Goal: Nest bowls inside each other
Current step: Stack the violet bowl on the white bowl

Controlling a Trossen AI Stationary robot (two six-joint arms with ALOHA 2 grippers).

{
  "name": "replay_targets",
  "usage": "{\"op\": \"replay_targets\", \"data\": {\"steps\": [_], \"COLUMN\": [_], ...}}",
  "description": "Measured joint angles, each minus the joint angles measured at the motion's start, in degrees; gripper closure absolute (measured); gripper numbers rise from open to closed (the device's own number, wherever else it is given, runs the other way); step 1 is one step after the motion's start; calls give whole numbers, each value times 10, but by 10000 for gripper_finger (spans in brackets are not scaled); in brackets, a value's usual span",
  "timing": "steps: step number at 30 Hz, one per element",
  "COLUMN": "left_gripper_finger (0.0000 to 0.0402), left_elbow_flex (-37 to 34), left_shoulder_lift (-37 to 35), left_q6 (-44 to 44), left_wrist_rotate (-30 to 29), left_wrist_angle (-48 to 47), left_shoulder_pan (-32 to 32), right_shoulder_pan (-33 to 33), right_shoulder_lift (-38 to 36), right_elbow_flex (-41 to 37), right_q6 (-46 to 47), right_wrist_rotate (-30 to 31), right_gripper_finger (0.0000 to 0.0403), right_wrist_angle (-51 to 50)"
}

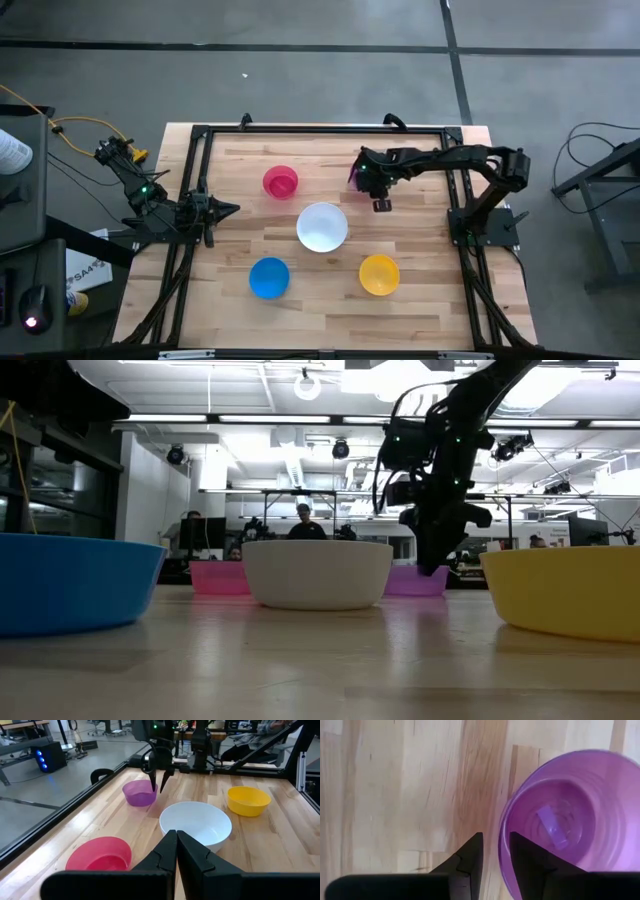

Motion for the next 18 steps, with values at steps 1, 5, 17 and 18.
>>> {"op": "replay_targets", "data": {"steps": [1,5,17,18], "left_gripper_finger": [390,390,390,390], "left_elbow_flex": [0,0,0,0], "left_shoulder_lift": [0,0,0,0], "left_q6": [0,-1,-1,-1], "left_wrist_rotate": [0,0,7,7], "left_wrist_angle": [0,0,0,0], "left_shoulder_pan": [0,0,0,0], "right_shoulder_pan": [0,-1,-1,-1], "right_shoulder_lift": [2,7,19,19], "right_elbow_flex": [0,0,0,0], "right_q6": [1,2,2,2], "right_wrist_rotate": [-2,-1,14,15], "right_gripper_finger": [314,314,314,314], "right_wrist_angle": [0,-4,-5,-5]}}
